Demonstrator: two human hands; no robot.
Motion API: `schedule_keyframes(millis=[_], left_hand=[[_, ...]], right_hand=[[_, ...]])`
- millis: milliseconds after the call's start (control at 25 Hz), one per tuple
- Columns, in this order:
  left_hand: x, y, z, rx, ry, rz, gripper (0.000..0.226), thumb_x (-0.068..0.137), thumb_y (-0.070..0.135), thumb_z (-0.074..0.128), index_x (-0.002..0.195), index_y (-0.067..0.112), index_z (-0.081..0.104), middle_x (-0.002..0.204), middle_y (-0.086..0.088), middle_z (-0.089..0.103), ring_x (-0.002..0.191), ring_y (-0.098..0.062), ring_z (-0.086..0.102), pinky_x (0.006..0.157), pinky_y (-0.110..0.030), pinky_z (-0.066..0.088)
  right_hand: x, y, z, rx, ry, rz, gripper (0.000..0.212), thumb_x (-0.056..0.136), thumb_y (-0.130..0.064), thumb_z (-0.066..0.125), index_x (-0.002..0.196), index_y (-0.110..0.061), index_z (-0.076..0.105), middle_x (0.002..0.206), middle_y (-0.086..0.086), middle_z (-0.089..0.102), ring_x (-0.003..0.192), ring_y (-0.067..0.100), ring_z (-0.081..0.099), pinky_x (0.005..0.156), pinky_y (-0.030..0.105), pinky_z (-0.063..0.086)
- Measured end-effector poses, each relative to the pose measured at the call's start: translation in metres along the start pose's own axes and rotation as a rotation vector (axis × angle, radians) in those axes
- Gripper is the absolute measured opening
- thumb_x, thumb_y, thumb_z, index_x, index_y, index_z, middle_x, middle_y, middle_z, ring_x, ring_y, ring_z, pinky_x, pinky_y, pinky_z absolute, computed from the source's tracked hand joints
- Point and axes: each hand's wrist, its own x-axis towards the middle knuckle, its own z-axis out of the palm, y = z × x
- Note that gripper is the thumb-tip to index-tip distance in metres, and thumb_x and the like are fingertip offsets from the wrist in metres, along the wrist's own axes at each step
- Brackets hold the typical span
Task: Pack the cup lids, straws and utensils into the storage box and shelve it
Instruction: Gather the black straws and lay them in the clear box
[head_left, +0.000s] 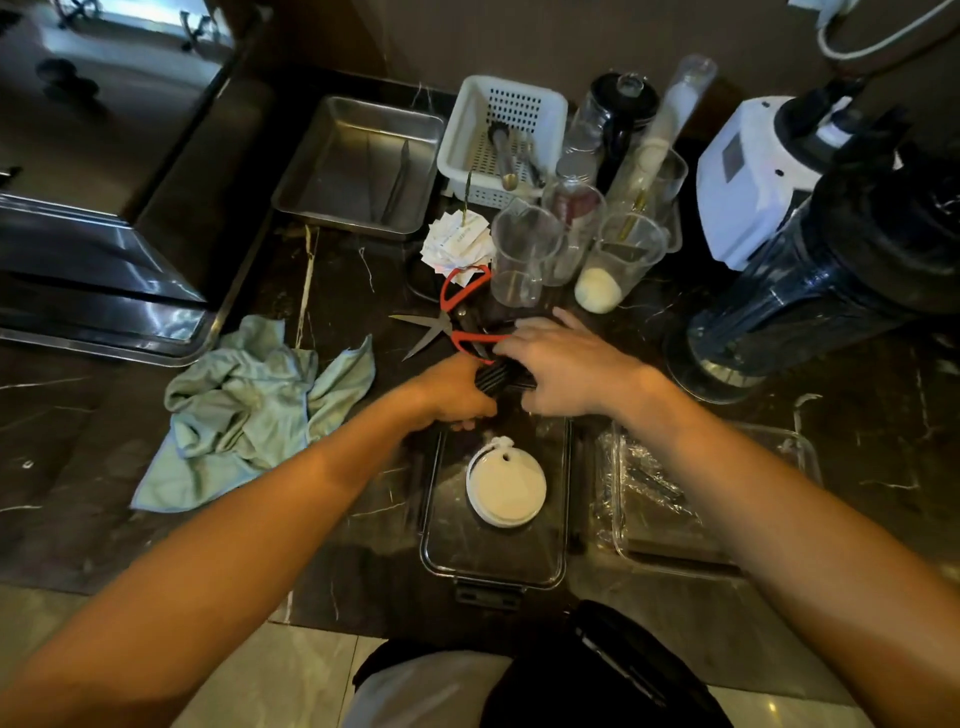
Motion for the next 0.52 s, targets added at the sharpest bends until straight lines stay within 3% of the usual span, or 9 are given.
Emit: schedule_keyframes(millis=[120,240,360,520], left_hand=[[0.02,0.013,0.002,0.341,-0.056,0.09,0.028,0.086,0.014,0.074,0.111,0.013,0.061,0.083,-0.004,0.069,0.064,-0.014,0.068,0.057,-0.026,0.053],[0.03,0.017,0.009,0.58,-0.014,0.189,0.044,0.081,0.018,0.077,0.122,0.016,0.061,0.11,-0.006,0.068,0.098,-0.024,0.067,0.079,-0.037,0.055],[0.03,0.01,0.01,0.623,-0.03,0.223,0.047,0.082,0.019,0.077,0.126,0.019,0.059,0.12,-0.007,0.066,0.107,-0.024,0.063,0.08,-0.035,0.05],[0.029,-0.008,0.012,0.705,-0.062,0.252,0.051,0.083,0.031,0.078,0.129,0.021,0.059,0.125,-0.007,0.061,0.115,-0.025,0.059,0.092,-0.037,0.051]], right_hand=[[0.003,0.001,0.022,-0.098,-0.012,0.096,0.041,0.086,-0.027,0.071,0.125,-0.018,0.06,0.125,0.005,0.067,0.127,0.027,0.058,0.109,0.046,0.038],[0.004,0.005,0.037,0.045,-0.052,0.243,0.027,0.091,-0.019,0.067,0.117,-0.016,0.064,0.114,0.009,0.071,0.108,0.031,0.069,0.08,0.036,0.046],[0.003,0.012,0.052,0.078,-0.13,0.315,0.027,0.093,-0.018,0.065,0.12,-0.014,0.065,0.115,0.01,0.071,0.108,0.031,0.07,0.083,0.038,0.051],[0.003,0.015,0.068,0.104,-0.182,0.334,0.026,0.091,-0.018,0.064,0.117,-0.014,0.066,0.115,0.009,0.071,0.109,0.03,0.069,0.089,0.04,0.053]])
